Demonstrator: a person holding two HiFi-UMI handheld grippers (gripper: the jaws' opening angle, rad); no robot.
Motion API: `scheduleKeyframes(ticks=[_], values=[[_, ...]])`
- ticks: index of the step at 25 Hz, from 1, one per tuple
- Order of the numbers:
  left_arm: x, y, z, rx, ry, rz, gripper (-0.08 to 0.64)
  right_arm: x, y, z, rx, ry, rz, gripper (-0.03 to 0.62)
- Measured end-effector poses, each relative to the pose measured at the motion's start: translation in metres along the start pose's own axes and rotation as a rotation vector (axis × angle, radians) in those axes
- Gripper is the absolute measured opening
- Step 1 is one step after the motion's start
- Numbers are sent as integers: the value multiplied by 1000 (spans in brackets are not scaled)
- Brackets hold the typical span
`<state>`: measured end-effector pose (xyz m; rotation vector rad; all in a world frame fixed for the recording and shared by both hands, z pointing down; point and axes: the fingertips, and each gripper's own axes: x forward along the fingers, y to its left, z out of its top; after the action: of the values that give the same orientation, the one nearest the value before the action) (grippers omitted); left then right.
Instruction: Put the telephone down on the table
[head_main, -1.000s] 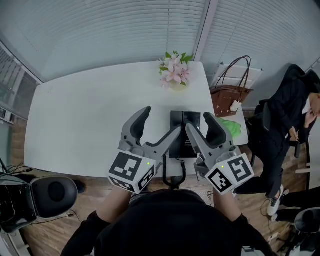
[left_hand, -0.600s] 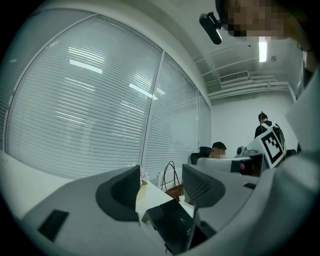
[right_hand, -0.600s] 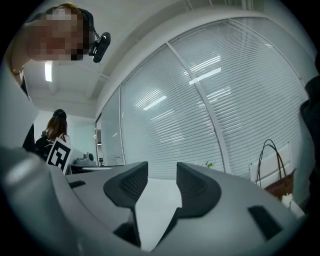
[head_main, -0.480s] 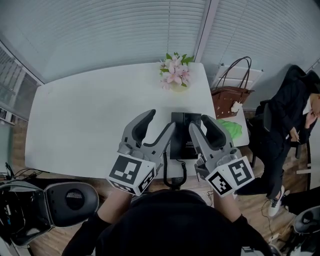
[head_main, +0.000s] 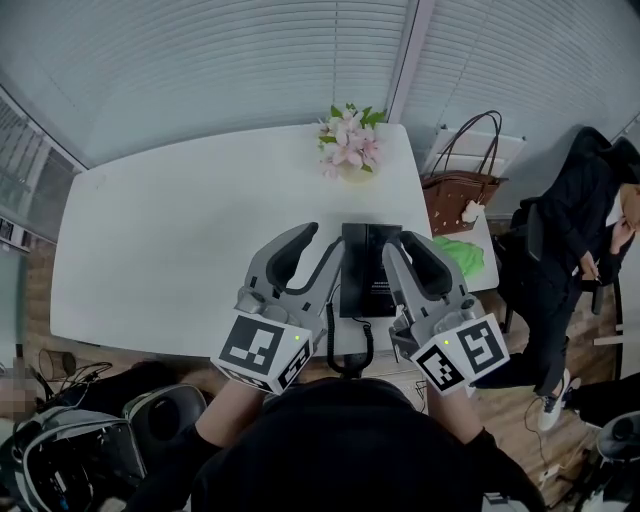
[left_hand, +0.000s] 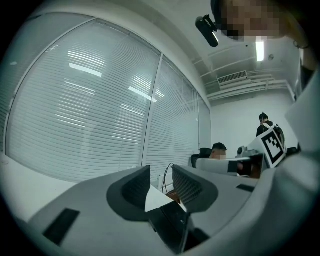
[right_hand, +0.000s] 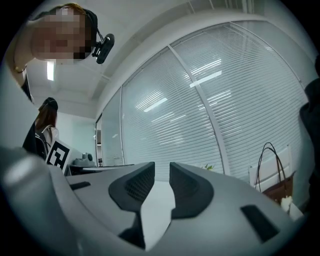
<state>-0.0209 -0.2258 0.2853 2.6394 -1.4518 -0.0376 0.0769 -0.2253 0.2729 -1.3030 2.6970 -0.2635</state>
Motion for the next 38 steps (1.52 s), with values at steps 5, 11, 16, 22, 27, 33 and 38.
scheduleKeyframes(ticks=[5, 11, 16, 22, 27, 33, 38], values=[[-2, -4, 5, 0, -6, -1, 110, -2, 0, 3, 8, -6, -6, 75], [-2, -9, 7, 12, -5, -9, 59, -6, -2, 7, 7, -19, -14, 48], [-1, -10, 6, 14, -6, -16, 40, -7, -2, 7, 2, -24, -14, 40], [-3, -15, 7, 23, -7, -16, 23, -11, -2, 11, 1, -36, -12, 15], [-8, -22, 9, 31, -13, -10, 14, -18, 2, 15, -3, -45, 0, 8], [-13, -27, 8, 37, -12, -6, 12, -25, 4, 17, -12, -58, 2, 6], [-4, -14, 5, 25, 2, -10, 12, -13, -1, 14, -16, -48, -18, 6]])
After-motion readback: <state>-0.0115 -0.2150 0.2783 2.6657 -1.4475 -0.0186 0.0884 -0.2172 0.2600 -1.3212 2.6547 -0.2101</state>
